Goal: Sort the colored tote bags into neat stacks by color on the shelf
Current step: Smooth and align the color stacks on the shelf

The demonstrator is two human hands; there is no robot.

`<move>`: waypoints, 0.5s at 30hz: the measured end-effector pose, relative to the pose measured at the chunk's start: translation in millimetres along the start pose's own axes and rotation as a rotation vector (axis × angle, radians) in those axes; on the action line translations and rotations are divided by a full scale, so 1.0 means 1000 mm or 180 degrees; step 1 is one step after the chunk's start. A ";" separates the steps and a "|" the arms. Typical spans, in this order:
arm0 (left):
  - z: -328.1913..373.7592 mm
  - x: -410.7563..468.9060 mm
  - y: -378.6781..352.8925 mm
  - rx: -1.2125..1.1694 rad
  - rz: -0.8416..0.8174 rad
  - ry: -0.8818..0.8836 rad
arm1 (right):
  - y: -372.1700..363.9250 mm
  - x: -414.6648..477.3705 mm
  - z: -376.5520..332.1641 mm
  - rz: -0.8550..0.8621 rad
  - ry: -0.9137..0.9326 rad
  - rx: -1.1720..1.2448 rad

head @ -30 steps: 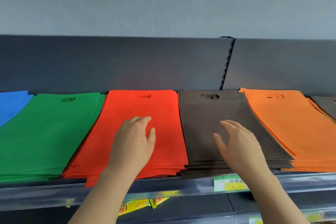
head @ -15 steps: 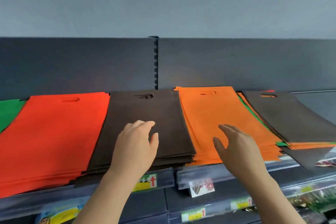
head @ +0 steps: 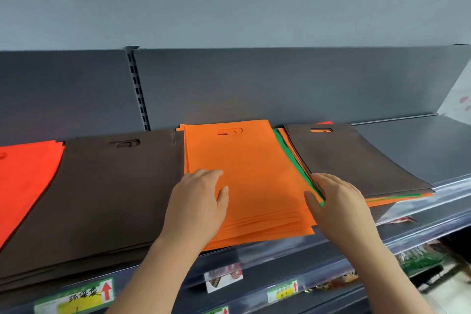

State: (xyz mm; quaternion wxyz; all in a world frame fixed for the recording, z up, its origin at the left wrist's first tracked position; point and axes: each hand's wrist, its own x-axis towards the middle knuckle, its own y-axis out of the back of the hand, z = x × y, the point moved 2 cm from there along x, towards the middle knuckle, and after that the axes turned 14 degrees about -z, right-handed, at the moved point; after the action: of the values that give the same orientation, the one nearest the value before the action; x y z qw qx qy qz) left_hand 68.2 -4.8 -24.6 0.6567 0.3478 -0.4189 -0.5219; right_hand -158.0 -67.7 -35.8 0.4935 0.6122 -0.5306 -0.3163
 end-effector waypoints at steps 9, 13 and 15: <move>0.066 0.057 -0.050 -0.0166 -0.0251 -0.0318 | 0.013 0.023 0.082 -0.0019 -0.0460 -0.0069; 0.104 0.080 -0.078 -0.0287 -0.0391 -0.0339 | 0.020 0.038 0.125 -0.0138 -0.0521 -0.0138; 0.121 0.091 -0.092 -0.0300 -0.0457 -0.0256 | 0.025 0.049 0.146 -0.0204 -0.0506 -0.0230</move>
State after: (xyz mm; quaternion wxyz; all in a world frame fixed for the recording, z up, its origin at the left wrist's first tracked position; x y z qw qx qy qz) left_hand -69.0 -115.7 -40.9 0.6159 0.3244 -0.3939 -0.6003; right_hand -287.9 -153.0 -50.9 0.4613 0.5837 -0.5365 -0.3984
